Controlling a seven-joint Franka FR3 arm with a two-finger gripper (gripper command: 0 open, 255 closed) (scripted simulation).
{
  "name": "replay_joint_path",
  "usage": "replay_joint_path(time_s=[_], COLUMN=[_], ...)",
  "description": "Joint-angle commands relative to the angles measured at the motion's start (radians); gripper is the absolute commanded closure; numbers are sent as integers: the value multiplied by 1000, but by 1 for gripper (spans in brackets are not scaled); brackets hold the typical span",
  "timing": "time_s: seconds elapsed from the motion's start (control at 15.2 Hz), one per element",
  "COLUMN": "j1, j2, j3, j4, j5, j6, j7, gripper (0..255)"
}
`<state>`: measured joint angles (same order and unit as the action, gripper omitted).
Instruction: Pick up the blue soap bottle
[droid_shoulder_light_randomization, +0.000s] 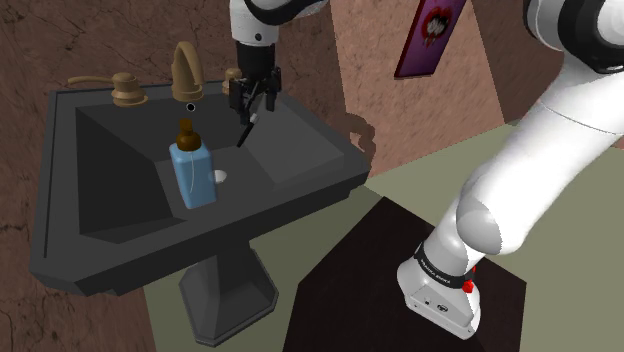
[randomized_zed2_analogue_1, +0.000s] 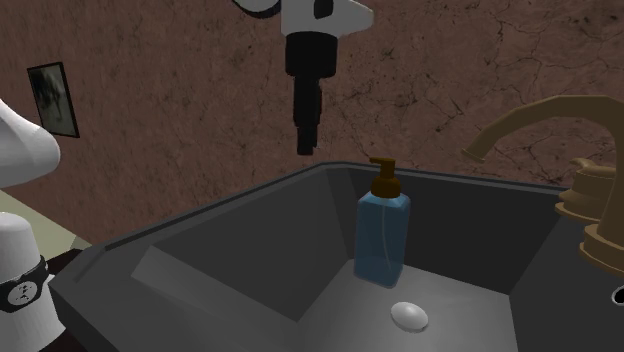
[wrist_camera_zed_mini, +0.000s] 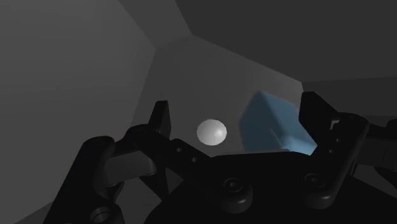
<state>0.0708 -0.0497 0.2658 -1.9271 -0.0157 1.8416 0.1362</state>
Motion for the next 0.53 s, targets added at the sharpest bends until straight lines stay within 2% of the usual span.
replay_joint_path(time_s=[0.0,0.46], j1=[14,83], j2=[83,360], j3=[18,45], j4=[89,426], j5=[-18,-90], j6=[-4,-57], j7=[37,130], gripper=[0,0])
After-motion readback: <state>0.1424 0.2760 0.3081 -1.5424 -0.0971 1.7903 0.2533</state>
